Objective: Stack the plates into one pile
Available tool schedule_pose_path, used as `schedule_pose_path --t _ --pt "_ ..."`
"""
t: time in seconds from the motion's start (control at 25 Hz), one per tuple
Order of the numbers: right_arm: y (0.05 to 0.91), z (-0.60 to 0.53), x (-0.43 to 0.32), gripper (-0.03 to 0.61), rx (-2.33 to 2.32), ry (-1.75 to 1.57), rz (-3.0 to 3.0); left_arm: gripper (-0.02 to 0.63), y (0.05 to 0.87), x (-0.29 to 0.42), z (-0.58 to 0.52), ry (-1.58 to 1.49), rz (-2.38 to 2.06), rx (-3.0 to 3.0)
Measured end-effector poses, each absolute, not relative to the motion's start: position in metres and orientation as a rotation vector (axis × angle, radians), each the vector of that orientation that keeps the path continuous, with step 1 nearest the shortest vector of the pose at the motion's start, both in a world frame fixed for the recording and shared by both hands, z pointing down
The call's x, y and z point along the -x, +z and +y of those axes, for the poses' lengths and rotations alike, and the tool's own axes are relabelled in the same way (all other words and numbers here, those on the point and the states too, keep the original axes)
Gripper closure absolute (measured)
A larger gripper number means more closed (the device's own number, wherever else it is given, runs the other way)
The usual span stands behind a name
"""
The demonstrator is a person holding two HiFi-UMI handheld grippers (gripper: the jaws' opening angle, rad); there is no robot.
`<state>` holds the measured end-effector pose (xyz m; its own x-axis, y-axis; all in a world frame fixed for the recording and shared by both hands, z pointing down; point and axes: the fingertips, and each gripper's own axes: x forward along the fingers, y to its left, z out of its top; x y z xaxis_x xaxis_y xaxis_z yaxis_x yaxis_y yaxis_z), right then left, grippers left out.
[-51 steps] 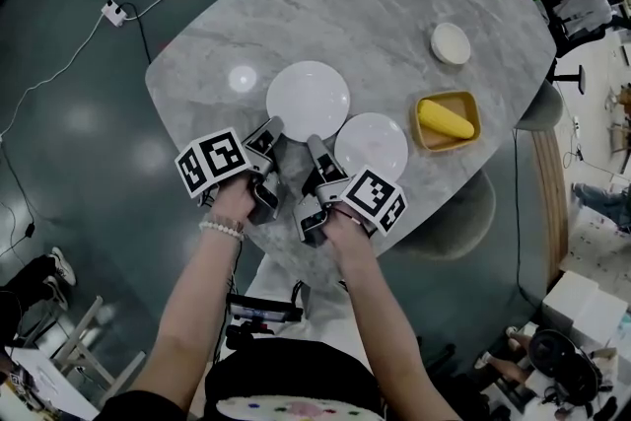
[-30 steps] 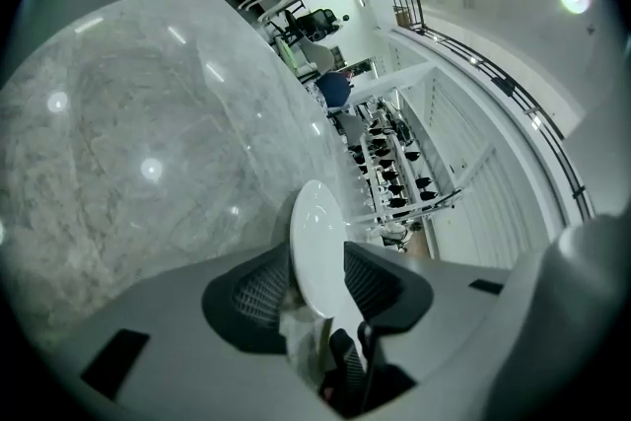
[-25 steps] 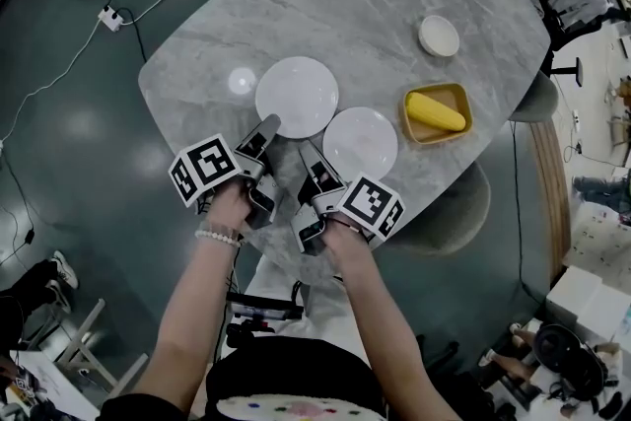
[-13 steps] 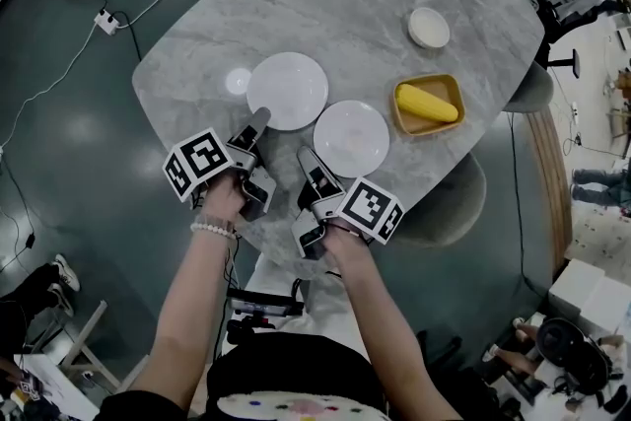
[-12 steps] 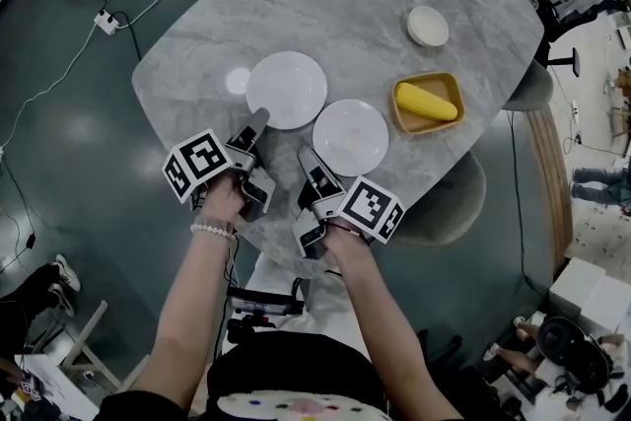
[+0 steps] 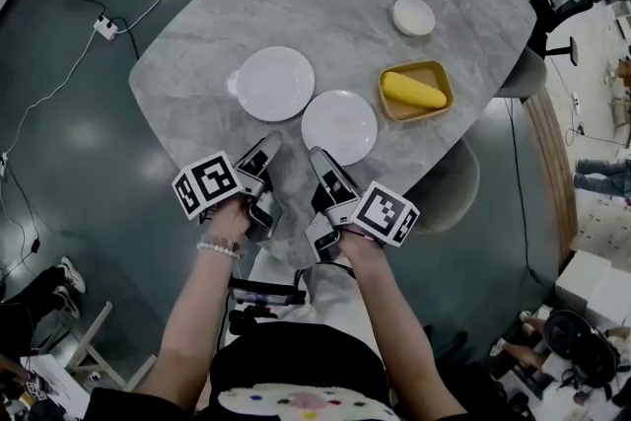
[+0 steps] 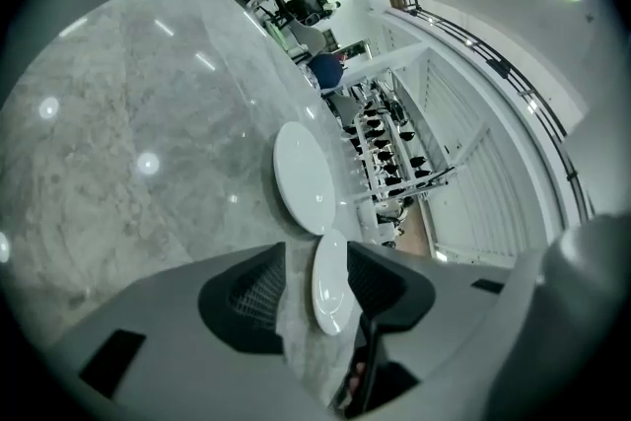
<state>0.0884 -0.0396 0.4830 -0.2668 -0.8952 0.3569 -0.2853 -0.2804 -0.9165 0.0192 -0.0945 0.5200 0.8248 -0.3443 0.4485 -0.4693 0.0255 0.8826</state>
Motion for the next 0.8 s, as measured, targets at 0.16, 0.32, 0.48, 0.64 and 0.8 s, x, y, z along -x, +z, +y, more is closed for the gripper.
schedule_pose_path --t 0.16,0.32,0.48,0.64,0.8 --pt "0.478 -0.02 -0.104 0.468 1.49 -1.557 1.437 0.422 0.525 -0.035 -0.076 0.135 -0.619 -1.557" --pt "0.477 0.003 -0.121 0.469 1.511 -1.548 1.403 0.422 0.528 -0.052 -0.065 0.15 -0.589 -1.549" --pt "0.48 0.027 -0.136 0.468 1.524 -1.549 1.363 0.422 0.535 -0.069 -0.053 0.174 -0.579 -1.532" --pt "0.483 0.042 -0.145 0.468 1.532 -1.549 1.324 0.422 0.54 -0.075 -0.047 0.191 -0.589 -1.519" --pt "0.484 0.055 -0.155 0.469 1.523 -1.551 1.295 0.426 0.541 -0.08 -0.043 0.192 -0.596 -1.518"
